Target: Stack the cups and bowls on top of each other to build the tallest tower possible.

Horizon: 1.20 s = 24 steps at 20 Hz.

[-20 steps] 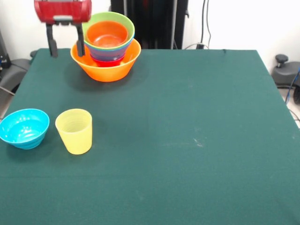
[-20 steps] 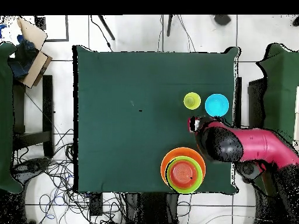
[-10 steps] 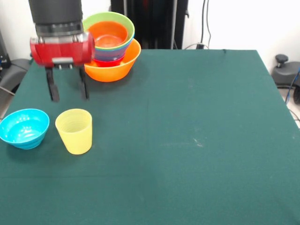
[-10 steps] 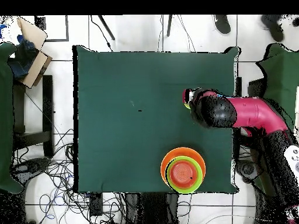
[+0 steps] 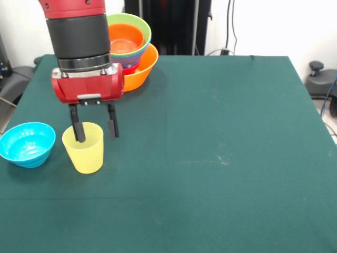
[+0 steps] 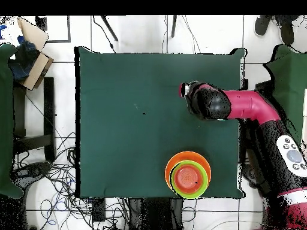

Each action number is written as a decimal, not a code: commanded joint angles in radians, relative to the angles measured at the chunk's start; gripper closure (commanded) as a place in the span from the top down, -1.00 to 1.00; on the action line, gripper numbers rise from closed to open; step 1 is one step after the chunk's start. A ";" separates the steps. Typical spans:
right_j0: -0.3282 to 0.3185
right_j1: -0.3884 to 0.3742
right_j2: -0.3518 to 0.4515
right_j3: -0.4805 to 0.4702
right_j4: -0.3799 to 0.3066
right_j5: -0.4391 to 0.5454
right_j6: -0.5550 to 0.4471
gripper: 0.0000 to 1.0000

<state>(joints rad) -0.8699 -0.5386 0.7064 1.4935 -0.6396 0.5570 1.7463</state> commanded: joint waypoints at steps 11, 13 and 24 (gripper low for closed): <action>-0.106 0.025 -0.011 0.155 -0.151 -0.125 -0.152 1.00; -0.122 0.030 -0.021 0.184 -0.181 -0.166 -0.135 1.00; -0.104 0.064 -0.104 0.231 -0.311 -0.327 -0.031 1.00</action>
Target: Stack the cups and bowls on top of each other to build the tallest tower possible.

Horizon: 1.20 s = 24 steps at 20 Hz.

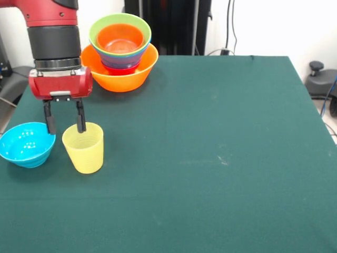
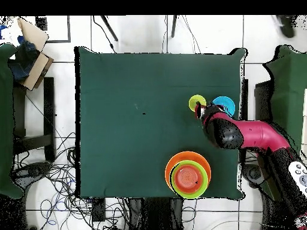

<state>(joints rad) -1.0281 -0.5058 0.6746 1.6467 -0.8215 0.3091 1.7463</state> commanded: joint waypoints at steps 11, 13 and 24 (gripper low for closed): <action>0.136 0.147 -0.143 -0.035 -0.172 -0.162 0.001 1.00; 0.136 0.163 -0.141 -0.051 -0.169 -0.168 -0.009 1.00; 0.130 0.205 -0.129 -0.098 -0.141 -0.173 -0.047 1.00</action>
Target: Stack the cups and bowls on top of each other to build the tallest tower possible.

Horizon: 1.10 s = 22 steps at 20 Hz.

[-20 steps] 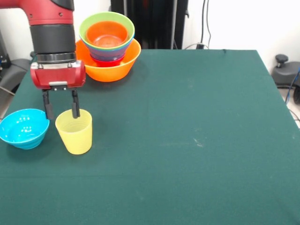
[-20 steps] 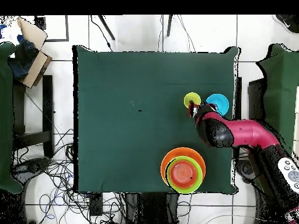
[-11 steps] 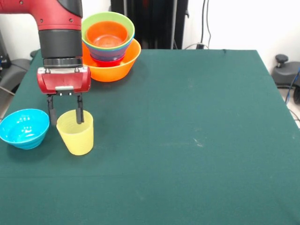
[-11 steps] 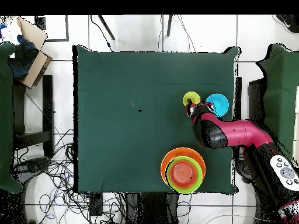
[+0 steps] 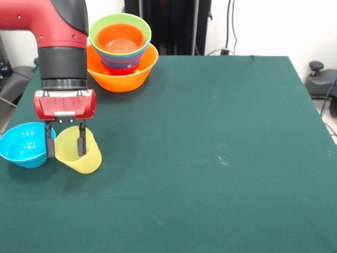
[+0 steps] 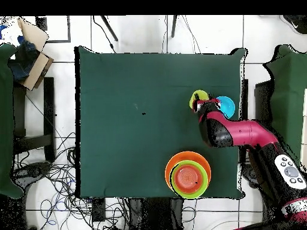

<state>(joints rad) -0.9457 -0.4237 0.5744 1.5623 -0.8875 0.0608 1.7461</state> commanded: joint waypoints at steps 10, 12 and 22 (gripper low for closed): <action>0.030 0.099 -0.008 0.012 -0.058 0.102 -0.070 1.00; 0.030 0.090 -0.009 0.019 -0.055 0.106 -0.069 1.00; 0.034 -0.130 -0.024 0.194 0.040 0.192 -0.027 1.00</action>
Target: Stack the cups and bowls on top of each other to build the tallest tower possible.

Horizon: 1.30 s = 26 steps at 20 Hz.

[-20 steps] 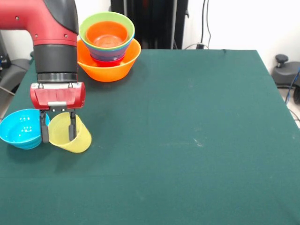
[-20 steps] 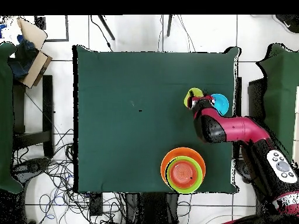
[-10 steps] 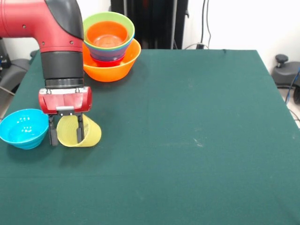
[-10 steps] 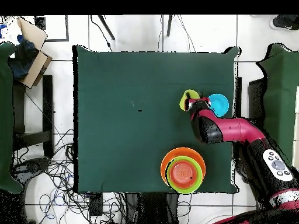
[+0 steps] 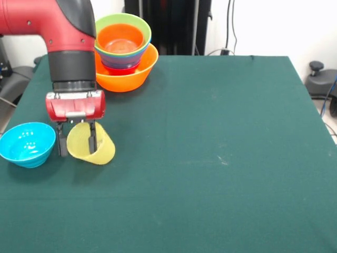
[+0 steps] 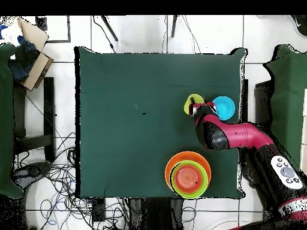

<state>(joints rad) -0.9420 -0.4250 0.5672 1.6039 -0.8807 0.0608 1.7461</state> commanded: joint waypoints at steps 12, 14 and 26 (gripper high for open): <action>0.060 -0.234 -0.047 0.217 0.080 0.194 0.018 1.00; 0.073 -0.205 -0.057 0.190 0.067 0.176 0.027 1.00; 0.156 -0.016 -0.154 0.016 0.010 0.029 0.050 1.00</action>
<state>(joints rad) -0.8317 -0.5482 0.4756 1.7201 -0.7882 0.1337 1.7463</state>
